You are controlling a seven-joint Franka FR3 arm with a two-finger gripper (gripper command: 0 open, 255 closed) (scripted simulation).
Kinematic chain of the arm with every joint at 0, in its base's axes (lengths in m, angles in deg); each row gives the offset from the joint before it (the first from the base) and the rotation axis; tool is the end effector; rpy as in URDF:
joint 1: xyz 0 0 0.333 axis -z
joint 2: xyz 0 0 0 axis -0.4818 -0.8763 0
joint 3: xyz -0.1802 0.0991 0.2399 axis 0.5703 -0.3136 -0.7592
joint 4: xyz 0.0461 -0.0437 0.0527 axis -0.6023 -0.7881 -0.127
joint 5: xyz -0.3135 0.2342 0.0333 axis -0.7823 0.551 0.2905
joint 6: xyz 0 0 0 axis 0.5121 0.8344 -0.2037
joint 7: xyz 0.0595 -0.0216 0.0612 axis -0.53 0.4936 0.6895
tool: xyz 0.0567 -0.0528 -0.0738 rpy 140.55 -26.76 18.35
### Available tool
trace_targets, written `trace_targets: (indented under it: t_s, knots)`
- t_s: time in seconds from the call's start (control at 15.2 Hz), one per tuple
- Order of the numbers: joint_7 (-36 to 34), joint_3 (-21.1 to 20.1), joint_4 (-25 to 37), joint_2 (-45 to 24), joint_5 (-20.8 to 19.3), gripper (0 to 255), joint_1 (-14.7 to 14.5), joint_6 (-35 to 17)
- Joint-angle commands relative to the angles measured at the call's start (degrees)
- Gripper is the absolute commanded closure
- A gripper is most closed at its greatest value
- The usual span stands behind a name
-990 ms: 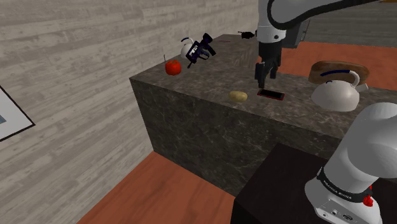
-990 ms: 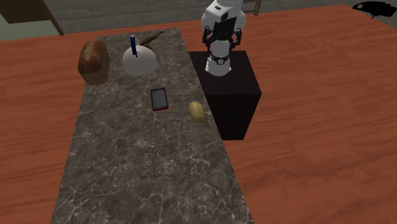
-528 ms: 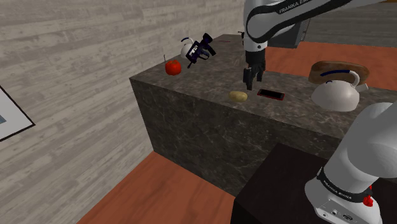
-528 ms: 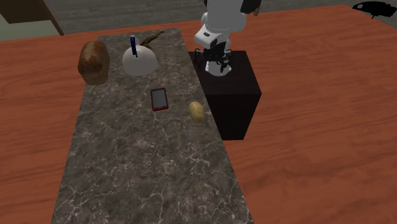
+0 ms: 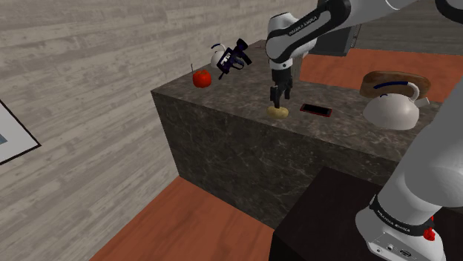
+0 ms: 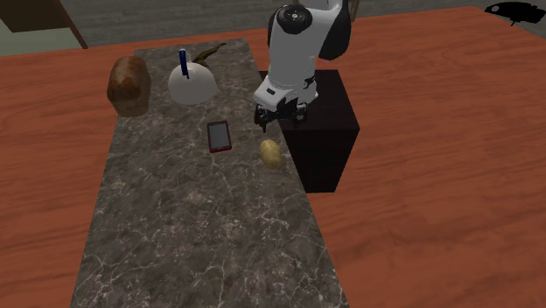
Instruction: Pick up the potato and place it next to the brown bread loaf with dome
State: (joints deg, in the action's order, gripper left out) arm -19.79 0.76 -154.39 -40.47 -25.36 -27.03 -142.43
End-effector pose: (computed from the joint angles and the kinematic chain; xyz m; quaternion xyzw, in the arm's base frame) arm 0.5117 -0.1314 0.4040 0.9969 0.0368 -0.0646 0.0261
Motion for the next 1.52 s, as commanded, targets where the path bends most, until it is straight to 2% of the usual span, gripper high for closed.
trace_targets:
  t_s: [0.0, 0.26, 0.73, 1.25, 1.32, 1.45]
  knots:
    - [2.0, 0.4, 3.4, -4.7, 0.9, 0, 0.4, -1.2]
    - [4.9, 0.5, 9.9, -12.6, 2.7, 0, 1.3, -2.1]
    - [5.1, 0.5, 6.5, -14.7, 3.1, 0, 1.7, -7.6]
    - [5.1, 0.5, 6.5, -14.7, 3.0, 0, 1.7, -7.6]
    - [5.1, 0.5, 6.5, -14.7, 3.0, 255, 1.7, -7.6]
    - [5.1, 0.5, 6.5, -14.7, 3.0, 255, 1.7, -7.6]
